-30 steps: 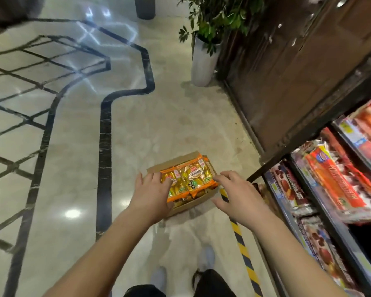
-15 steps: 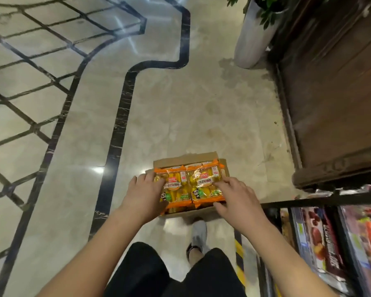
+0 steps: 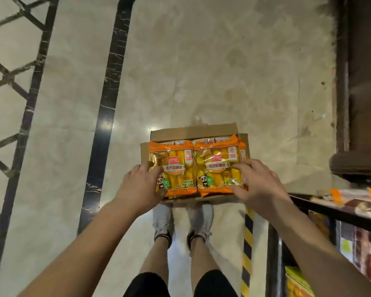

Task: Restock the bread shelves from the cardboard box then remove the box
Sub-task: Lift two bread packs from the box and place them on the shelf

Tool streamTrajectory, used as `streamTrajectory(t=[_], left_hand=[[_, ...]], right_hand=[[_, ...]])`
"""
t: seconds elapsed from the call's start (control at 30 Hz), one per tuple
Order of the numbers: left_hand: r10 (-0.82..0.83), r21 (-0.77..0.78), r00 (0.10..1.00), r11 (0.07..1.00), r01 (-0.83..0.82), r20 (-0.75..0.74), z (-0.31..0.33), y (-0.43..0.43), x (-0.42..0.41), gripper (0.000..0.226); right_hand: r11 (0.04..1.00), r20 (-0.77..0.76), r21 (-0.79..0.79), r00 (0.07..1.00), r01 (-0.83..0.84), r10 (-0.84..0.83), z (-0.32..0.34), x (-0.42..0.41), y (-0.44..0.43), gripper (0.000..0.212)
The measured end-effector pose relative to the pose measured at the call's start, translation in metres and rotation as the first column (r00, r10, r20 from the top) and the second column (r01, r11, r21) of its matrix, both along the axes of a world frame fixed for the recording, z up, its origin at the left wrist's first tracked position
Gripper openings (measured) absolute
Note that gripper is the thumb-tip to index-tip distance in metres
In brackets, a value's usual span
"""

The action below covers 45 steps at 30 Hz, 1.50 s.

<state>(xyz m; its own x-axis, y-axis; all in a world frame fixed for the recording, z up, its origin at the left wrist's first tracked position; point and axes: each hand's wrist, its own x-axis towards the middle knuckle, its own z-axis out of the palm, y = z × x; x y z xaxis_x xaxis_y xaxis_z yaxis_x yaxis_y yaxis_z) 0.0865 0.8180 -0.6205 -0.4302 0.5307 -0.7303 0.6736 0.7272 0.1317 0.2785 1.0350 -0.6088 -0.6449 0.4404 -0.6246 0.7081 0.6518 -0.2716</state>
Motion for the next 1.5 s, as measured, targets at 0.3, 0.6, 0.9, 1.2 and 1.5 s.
streamTrajectory(t=[0.3,0.6,0.9,1.2,1.5], left_hand=[[0.718,-0.004,0.647,0.67,-0.742,0.255,-0.179,-0.009,-0.024,0.096],[0.834,-0.067,0.356,0.42,-0.905,0.422,-0.258,-0.023,-0.022,0.08],[0.805,-0.087,0.334,0.426,-0.9,0.49,-0.25,-0.02,-0.031,0.061],[0.697,-0.077,0.267,0.419,-0.905,0.666,-0.236,-0.018,-0.029,0.085],[0.681,-0.078,0.212,0.369,-0.926,0.7,-0.233,-0.026,-0.03,0.108]], right_hand=[[0.997,0.068,-0.003,0.995,0.073,-0.072,-0.14,0.0,0.027,0.061],[0.999,0.142,0.0,0.989,0.033,-0.033,-0.201,0.005,0.03,0.056],[0.998,0.102,-0.005,0.992,0.069,-0.068,-0.199,0.002,0.041,0.048],[0.777,0.226,-0.093,0.773,0.623,-0.593,-0.234,0.007,0.064,0.09],[0.571,0.339,-0.331,0.659,0.752,-0.672,-0.258,0.008,0.054,0.118]])
